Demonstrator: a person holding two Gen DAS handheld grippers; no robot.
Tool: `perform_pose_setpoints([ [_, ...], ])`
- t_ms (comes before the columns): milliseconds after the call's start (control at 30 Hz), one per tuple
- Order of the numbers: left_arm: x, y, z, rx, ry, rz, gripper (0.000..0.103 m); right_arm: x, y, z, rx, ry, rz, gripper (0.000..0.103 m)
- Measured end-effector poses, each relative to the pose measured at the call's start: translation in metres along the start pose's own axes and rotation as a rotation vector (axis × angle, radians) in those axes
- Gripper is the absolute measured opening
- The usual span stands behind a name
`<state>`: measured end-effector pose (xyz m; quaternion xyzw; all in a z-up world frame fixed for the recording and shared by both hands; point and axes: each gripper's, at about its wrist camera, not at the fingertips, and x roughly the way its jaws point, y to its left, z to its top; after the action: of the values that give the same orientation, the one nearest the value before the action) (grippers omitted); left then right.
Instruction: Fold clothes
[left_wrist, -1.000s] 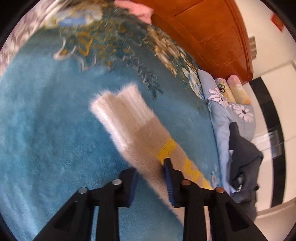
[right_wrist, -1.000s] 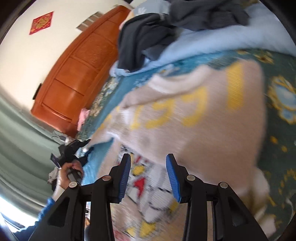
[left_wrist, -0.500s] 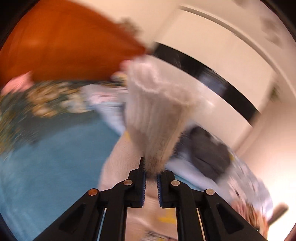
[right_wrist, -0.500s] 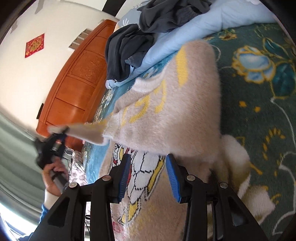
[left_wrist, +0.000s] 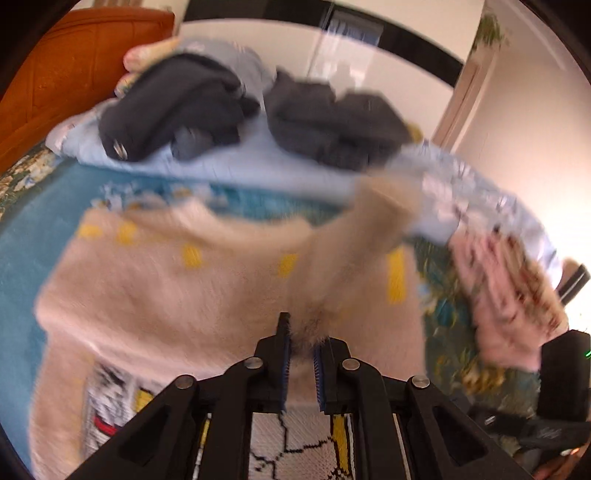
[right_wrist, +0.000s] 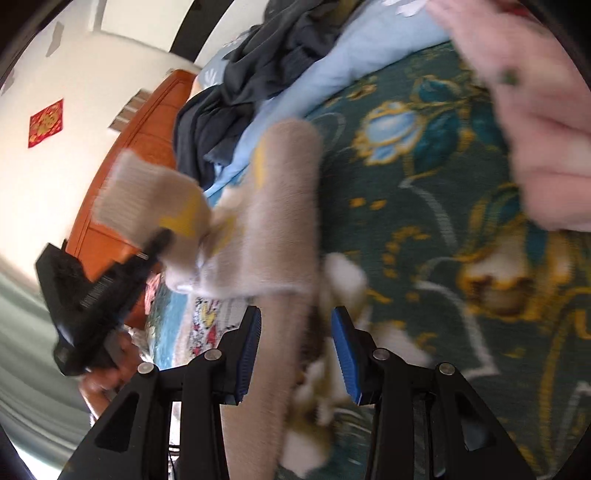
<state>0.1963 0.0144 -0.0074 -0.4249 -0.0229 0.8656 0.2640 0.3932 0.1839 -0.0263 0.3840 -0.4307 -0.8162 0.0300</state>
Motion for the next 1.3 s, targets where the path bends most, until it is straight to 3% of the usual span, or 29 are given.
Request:
perform_pose_setpoints([
  [133, 0.012, 0.0, -0.01, -0.014, 0.024, 0.008, 0.018, -0.012, -0.015, 0.0, 0.028, -0.021, -0.011, 0.041],
  [200, 0.015, 0.003, -0.009, -0.026, 0.038, -0.018, 0.028, -0.017, -0.02, 0.0, 0.043, -0.03, -0.012, 0.041],
  [267, 0.017, -0.002, -0.01, -0.019, 0.059, -0.051, 0.052, -0.018, -0.023, -0.001, 0.054, -0.034, -0.005, 0.041],
  [333, 0.017, -0.013, -0.012, 0.021, 0.071, -0.061, 0.066, -0.018, -0.021, -0.001, 0.054, -0.035, -0.004, 0.041],
  [433, 0.012, -0.03, -0.02, 0.109, 0.076, -0.036, 0.075, -0.013, -0.015, -0.002, 0.055, -0.027, 0.012, 0.041],
  [533, 0.004, -0.032, -0.026, 0.116, 0.078, -0.052, 0.075, -0.01, -0.007, -0.004, 0.046, -0.024, 0.024, 0.041],
  [633, -0.011, -0.019, -0.032, 0.007, 0.102, -0.167, 0.075, -0.013, -0.002, -0.006, 0.034, -0.032, 0.024, 0.041],
  [733, -0.034, 0.001, -0.042, -0.088, 0.079, -0.203, 0.075, -0.016, -0.002, -0.009, 0.036, -0.021, 0.018, 0.041],
  [900, -0.085, 0.055, -0.058, -0.158, 0.012, -0.115, 0.075, -0.011, -0.001, -0.022, 0.031, 0.023, 0.032, 0.042],
  [967, -0.105, 0.088, -0.069, -0.177, 0.001, -0.026, 0.075, -0.004, 0.002, -0.03, 0.027, 0.058, 0.045, 0.042],
  [1067, -0.128, 0.148, -0.087, -0.301, 0.007, 0.071, 0.075, 0.007, 0.008, -0.041, 0.023, 0.102, 0.071, 0.042],
  [1133, -0.137, 0.181, -0.101, -0.402, 0.011, 0.061, 0.075, 0.009, 0.013, -0.05, 0.015, 0.121, 0.08, 0.042],
  [1300, -0.136, 0.203, -0.125, -0.459, 0.031, -0.062, 0.075, 0.015, 0.025, -0.072, -0.004, 0.17, 0.102, 0.05],
])
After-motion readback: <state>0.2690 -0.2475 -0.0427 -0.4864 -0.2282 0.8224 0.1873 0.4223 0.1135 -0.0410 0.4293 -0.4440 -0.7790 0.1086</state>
